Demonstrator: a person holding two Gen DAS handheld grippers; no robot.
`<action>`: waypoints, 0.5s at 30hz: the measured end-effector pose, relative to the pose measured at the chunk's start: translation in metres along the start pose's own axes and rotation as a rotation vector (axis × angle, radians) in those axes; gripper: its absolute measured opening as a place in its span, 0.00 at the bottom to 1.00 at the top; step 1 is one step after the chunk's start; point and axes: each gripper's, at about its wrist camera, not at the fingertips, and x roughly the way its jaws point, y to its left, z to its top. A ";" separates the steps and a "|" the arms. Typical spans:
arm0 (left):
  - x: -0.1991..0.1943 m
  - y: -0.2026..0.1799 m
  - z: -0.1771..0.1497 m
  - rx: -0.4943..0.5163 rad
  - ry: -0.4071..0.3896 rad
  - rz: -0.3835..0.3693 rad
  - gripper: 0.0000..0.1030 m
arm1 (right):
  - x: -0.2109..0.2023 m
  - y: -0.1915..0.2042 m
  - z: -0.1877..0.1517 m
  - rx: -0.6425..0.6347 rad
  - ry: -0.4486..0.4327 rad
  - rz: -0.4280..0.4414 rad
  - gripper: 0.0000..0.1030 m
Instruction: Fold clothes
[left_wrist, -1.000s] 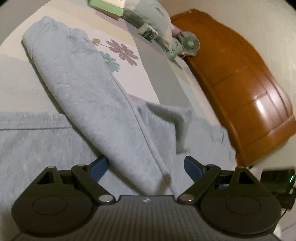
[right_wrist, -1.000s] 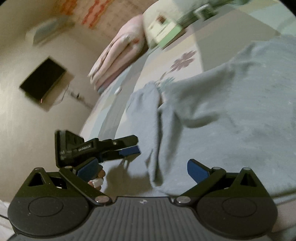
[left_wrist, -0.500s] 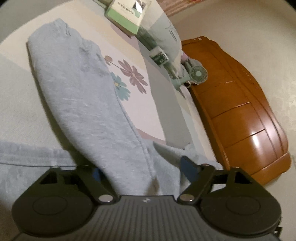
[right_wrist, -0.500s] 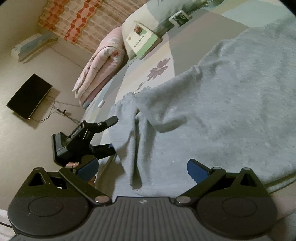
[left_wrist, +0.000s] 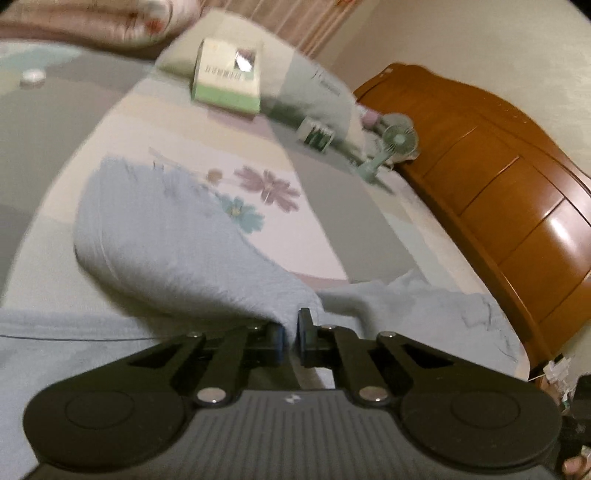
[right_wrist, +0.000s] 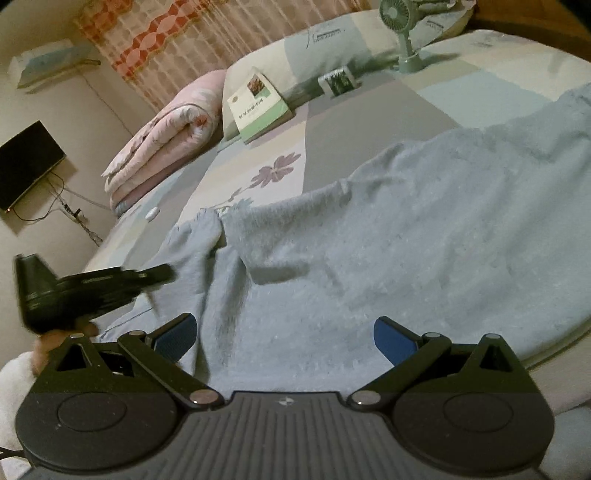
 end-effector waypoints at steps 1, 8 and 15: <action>-0.009 -0.004 -0.001 0.019 -0.012 0.000 0.05 | -0.001 -0.001 0.000 -0.001 -0.006 -0.002 1.00; -0.040 -0.014 -0.019 0.098 -0.011 0.046 0.05 | -0.008 -0.002 0.000 -0.020 -0.032 -0.033 1.00; -0.039 0.000 -0.029 0.085 0.025 0.069 0.05 | -0.014 0.008 -0.001 -0.149 -0.043 -0.160 1.00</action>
